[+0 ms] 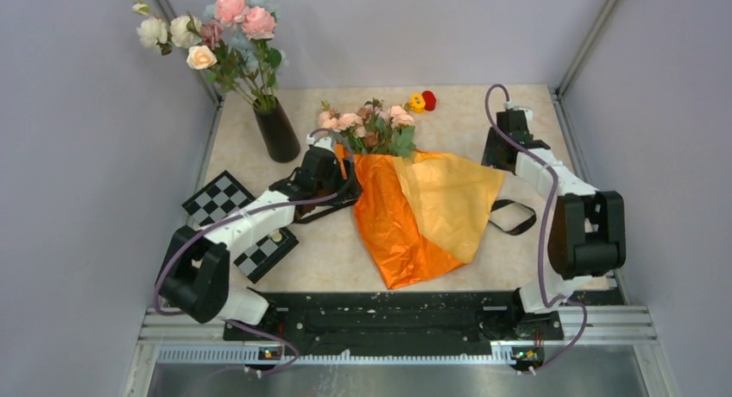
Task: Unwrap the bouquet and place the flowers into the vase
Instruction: Unfold the wrapping paper at the center of the board.
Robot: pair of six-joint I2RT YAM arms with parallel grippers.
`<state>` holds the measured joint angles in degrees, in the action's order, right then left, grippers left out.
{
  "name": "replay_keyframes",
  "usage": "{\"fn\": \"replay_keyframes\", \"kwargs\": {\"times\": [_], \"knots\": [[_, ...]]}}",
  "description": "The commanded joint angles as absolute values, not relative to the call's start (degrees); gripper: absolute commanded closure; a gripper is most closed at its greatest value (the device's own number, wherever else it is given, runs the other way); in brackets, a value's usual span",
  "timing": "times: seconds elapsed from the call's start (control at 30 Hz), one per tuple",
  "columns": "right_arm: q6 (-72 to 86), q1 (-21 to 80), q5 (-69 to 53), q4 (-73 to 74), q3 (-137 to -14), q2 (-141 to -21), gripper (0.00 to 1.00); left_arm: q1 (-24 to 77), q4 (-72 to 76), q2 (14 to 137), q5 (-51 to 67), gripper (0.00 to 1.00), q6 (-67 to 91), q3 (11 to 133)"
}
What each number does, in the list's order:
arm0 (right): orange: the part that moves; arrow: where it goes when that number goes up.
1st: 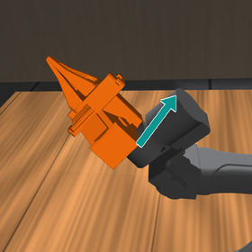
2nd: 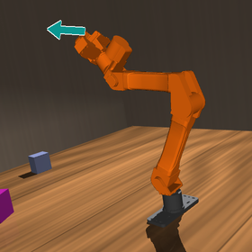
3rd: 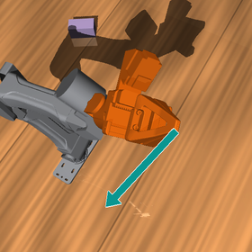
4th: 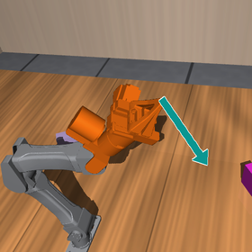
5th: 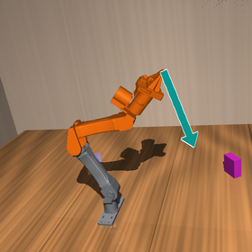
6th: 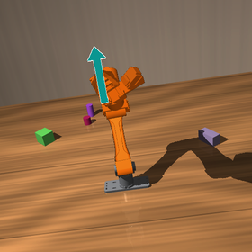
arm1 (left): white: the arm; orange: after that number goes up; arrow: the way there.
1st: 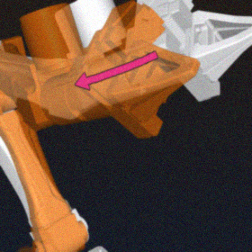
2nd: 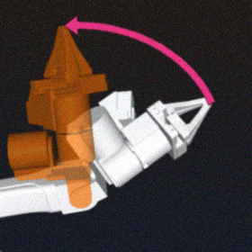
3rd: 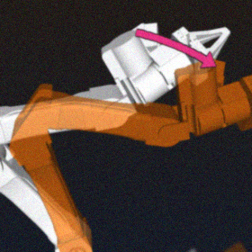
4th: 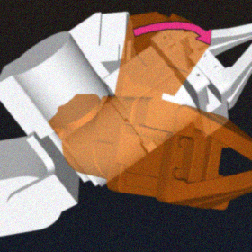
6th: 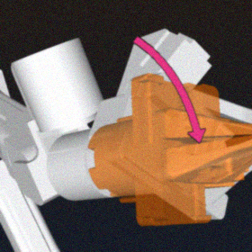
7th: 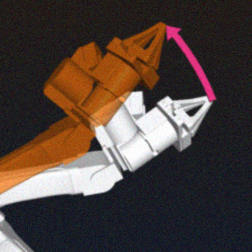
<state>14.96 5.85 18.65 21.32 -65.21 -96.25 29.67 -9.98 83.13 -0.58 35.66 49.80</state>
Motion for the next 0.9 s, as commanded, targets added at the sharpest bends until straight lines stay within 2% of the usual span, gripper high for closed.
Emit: {"fn": "replay_keyframes", "kwargs": {"times": [0.0,0.27,0.53,0.87], "knots": [[14.1,5.8,15.3,19.9,-63.3,-86.6,0.39,29.4,-13.7,77.3,-4.0,0.22,33.7,53.4],[15.2,5.9,3.7,11.2,-54.4,-75.6,0.39,30.3,-5.5,78.6,9.1,0.17,41.1,56.0],[17.7,5.8,-8.5,8.2,-49.3,-73.1,0.39,33.2,-0.5,89.6,14.7,0.18,43.9,61.7],[19.5,5.9,-13.4,4.9,-43.9,-72.8,0.41,35.0,1.4,101.8,15.9,0.30,44.1,70.4]]}}
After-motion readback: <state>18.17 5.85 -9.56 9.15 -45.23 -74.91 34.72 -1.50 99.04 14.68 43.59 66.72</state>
